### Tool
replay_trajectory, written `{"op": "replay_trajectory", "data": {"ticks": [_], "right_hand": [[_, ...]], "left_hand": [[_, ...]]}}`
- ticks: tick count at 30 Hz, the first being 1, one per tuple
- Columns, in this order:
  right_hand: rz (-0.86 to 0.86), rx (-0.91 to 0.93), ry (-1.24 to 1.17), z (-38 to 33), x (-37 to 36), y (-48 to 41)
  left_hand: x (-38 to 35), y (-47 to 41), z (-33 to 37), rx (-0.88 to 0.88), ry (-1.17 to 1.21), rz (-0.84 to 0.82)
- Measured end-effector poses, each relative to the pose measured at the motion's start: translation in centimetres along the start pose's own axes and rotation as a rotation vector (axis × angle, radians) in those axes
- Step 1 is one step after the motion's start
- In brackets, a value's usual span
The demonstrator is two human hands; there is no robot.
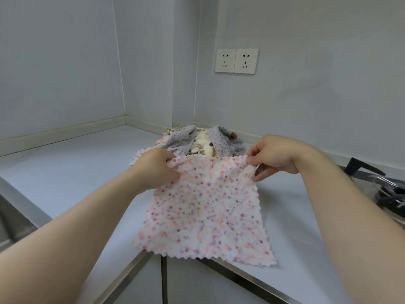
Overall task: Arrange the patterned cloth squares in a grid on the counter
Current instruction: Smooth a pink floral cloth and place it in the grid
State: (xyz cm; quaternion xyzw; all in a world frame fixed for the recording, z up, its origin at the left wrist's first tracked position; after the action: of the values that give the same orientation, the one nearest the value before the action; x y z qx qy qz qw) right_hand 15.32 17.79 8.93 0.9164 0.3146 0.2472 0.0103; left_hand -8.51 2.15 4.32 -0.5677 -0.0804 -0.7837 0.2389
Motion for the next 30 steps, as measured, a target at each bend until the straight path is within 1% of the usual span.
{"op": "replay_trajectory", "data": {"ticks": [4, 6, 10, 12, 16, 18, 20, 24, 27, 30], "right_hand": [[0.074, 0.043, -0.005, -0.2, 0.2, -0.1], [0.126, 0.053, -0.059, -0.2, 0.1, -0.3], [0.163, 0.068, -0.213, -0.1, -0.4, -0.9], [0.191, 0.075, -0.26, -0.1, -0.5, -1.0], [0.267, 0.127, -0.351, 0.2, -0.6, -1.1], [0.327, 0.172, -0.364, 0.5, -1.0, -1.0], [0.384, 0.241, -0.344, 1.3, -1.8, -0.7], [0.489, 0.432, -0.085, 4.4, -3.4, 1.2], [0.441, 0.518, -0.004, 6.5, -4.3, 3.8], [0.395, 0.599, 0.026, 8.6, -5.1, 6.0]], "left_hand": [[0.1, -0.2, -0.6, 0.052, 0.066, 0.09], [0.3, -0.4, -0.7, 0.068, 0.12, 0.128], [-0.1, -0.7, -1.0, 0.099, 0.258, 0.143], [-0.2, -0.8, -1.3, 0.123, 0.378, 0.133], [-0.1, -0.7, -1.7, 0.168, 0.668, 0.057], [-0.1, -0.9, -1.9, 0.144, 0.734, 0.015], [-0.1, -1.1, -2.2, 0.114, 0.748, -0.025], [0.0, -1.5, -2.6, 0.1, 0.666, 0.0], [0.2, -1.3, -2.5, 0.088, 0.58, 0.009], [0.5, -0.6, -2.4, 0.078, 0.479, 0.008]]}}
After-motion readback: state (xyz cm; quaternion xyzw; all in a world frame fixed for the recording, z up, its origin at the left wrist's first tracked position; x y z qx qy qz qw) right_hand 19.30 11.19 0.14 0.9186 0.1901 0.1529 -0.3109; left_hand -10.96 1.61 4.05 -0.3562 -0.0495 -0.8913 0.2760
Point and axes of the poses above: each hand's wrist, its own y-axis away from the middle knuckle, its own x-axis out of the back of the hand, z = x × y, the point moved 1 cm from there along -y, towards the middle knuckle, and after that the axes turned 15 degrees about -y, right-handed, at the moved point
